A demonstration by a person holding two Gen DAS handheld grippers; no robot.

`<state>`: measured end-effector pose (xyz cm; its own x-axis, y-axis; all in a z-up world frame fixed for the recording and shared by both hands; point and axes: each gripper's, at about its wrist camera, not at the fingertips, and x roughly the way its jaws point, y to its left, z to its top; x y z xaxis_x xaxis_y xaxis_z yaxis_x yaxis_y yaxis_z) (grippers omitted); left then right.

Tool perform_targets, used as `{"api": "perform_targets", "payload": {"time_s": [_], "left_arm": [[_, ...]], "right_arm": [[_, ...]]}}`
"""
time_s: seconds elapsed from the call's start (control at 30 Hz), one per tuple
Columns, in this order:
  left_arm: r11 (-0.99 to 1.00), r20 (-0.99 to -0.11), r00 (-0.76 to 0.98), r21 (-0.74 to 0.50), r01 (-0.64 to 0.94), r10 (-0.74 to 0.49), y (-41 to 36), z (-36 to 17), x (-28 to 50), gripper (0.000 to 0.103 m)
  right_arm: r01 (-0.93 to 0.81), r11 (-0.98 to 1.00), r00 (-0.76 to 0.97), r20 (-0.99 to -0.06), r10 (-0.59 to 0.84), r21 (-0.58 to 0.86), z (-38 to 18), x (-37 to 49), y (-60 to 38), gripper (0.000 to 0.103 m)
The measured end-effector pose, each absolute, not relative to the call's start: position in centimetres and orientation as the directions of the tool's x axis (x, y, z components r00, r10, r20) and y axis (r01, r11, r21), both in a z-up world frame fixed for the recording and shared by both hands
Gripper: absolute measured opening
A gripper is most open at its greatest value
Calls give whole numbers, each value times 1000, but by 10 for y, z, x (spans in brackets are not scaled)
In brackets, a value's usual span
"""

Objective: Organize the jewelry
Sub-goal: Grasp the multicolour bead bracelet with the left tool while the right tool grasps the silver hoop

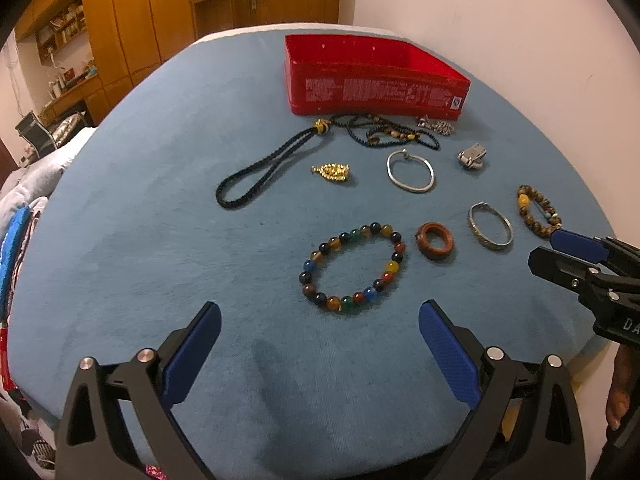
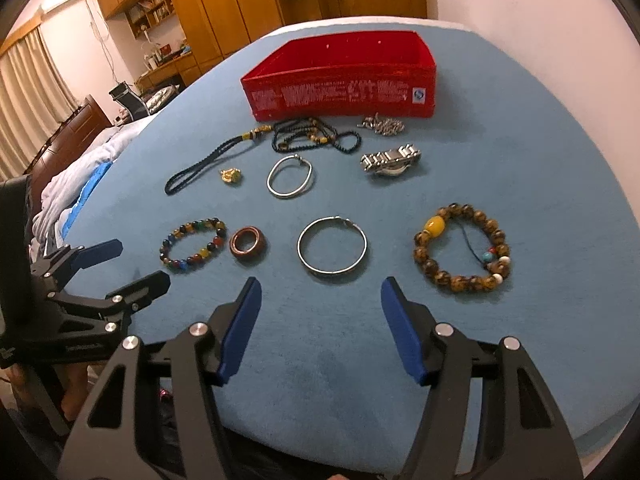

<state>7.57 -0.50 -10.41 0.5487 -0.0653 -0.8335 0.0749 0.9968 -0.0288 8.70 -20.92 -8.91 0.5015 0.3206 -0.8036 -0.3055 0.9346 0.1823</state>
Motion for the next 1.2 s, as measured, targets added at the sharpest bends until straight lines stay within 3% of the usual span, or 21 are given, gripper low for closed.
{"api": "perform_targets", "payload": {"time_s": [0.67, 0.9, 1.0, 1.07, 1.1, 1.17, 1.2], "left_arm": [[998, -843, 534, -53, 35, -64, 8, -110, 108, 98], [999, -853, 521, 6, 36, -14, 2, -121, 118, 89], [999, -848, 530, 8, 50, -20, 1, -121, 118, 79], [998, -845, 534, 7, 70, -31, -1, -120, 116, 67], [997, -845, 534, 4, 80, -39, -2, -119, 115, 62], [995, -844, 532, -12, 97, -62, -4, -117, 113, 34], [994, -846, 529, -23, 103, -75, -4, -116, 113, 26]], "right_arm": [[-321, 933, 489, -815, 310, 162, -108, 118, -199, 62], [-343, 933, 493, -824, 277, 108, -118, 124, -190, 63], [-352, 931, 505, -817, 277, 98, -120, 127, -190, 63], [-358, 930, 516, -812, 272, 84, -121, 128, -189, 60], [-359, 930, 520, -810, 271, 81, -121, 127, -190, 53], [-364, 926, 518, -806, 286, 95, -121, 129, -193, 49], [-368, 924, 517, -804, 293, 101, -121, 129, -194, 49]]}}
